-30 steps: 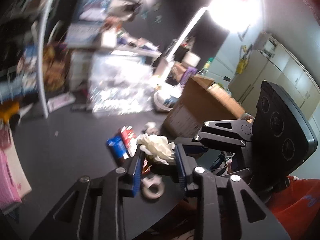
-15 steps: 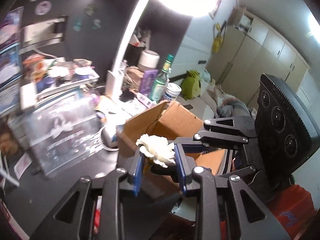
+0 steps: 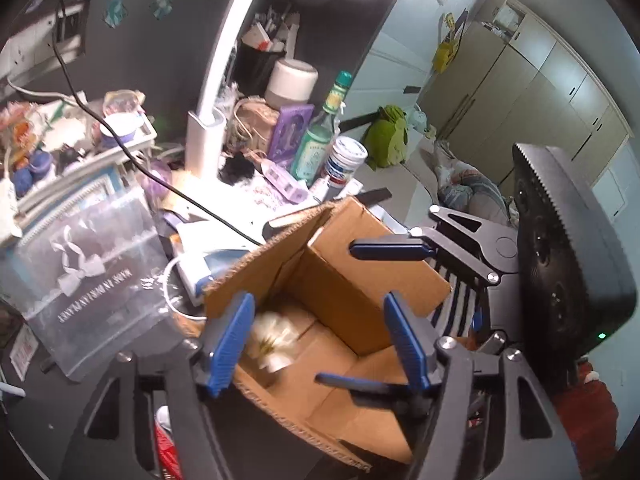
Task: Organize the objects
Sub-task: 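Carry the flower into the cardboard box and open the left tool, then move the left tool to the green jelly cup and grasp it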
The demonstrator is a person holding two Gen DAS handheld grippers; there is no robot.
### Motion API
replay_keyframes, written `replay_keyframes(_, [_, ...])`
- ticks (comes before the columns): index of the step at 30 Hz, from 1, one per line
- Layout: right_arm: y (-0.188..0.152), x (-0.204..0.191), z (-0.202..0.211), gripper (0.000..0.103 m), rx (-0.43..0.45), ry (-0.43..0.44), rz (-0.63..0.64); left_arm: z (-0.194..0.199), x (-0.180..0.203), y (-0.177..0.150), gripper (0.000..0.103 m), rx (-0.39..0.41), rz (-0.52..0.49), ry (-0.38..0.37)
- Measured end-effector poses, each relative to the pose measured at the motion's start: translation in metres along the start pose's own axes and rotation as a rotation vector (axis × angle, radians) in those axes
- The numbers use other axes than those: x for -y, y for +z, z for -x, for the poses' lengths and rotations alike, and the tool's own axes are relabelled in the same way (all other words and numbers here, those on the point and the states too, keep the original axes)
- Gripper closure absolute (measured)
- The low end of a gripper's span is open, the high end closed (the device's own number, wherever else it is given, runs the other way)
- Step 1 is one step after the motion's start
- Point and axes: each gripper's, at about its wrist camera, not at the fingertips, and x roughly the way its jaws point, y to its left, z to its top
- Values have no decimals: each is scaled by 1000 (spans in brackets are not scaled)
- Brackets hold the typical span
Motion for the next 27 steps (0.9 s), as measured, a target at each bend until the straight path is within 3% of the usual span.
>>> replay_keyframes(5, [2, -2, 10, 15, 38, -21, 1, 34, -8, -9, 33, 71, 2, 28])
replay_keyframes(8, [6, -14, 23, 0, 94, -54, 25, 61, -14, -20, 28, 130, 7, 66])
replay_keyframes(12, [16, -39, 36, 0, 153, -60, 49, 95, -26, -43, 23, 204, 15, 138])
replay_keyframes(17, [28, -77, 42, 0, 205, 56, 22, 132, -48, -85, 18, 288, 55, 208])
replay_keyframes(24, [24, -158, 22, 0, 279, 194, 103, 153, -87, -160, 17, 381, 133, 351])
replay_keyframes(27, [8, -180, -1, 10, 266, 242, 89, 150, -105, -195, 17, 392, 161, 390])
